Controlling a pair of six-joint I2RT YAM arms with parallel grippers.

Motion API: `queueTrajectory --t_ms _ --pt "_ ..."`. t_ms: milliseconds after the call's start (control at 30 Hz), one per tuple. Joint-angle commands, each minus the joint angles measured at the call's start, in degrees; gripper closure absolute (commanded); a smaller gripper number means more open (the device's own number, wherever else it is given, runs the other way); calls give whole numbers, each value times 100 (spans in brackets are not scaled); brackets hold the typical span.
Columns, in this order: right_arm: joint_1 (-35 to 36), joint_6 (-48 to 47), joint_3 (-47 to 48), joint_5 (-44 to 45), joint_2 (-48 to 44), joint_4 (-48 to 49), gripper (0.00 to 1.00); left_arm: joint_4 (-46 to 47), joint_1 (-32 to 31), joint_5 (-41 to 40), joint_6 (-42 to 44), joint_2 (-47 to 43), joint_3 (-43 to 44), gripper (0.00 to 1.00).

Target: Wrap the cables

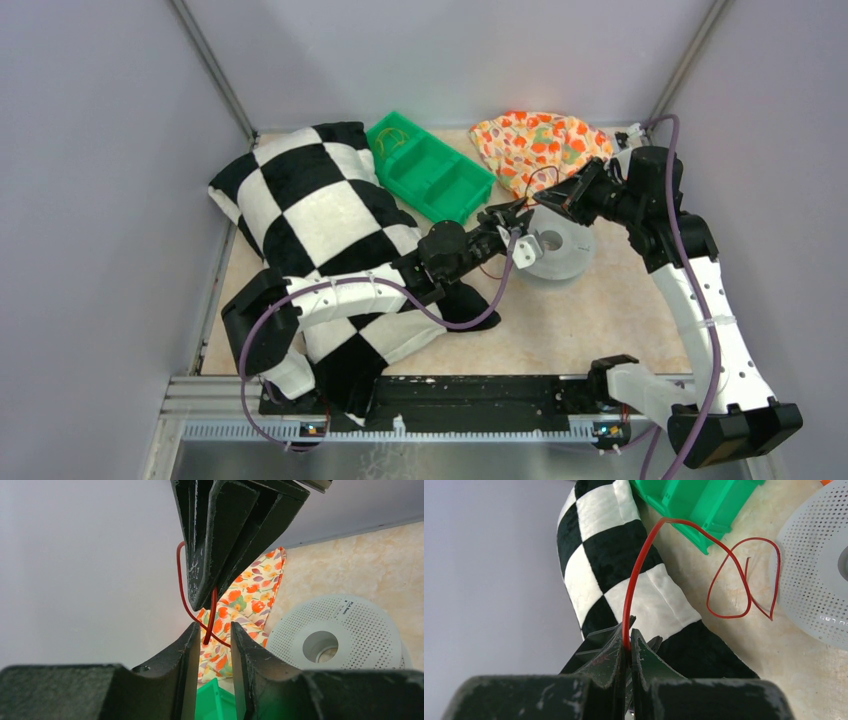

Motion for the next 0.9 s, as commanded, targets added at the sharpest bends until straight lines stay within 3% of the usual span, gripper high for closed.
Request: queueTrajectory --t_ms 0,267,600,867 --pt "68 -17 55 119 -122 40 100 154 22 97 -159 -53 305 66" --pt "67 -19 57 89 -106 47 100 219 22 78 -119 -28 286 72" --pt "68 -31 50 36 -103 51 100 242 22 25 -127 62 339 72" --pt "64 -14 2 -14 -121 115 100 158 18 52 -79 165 458 81"
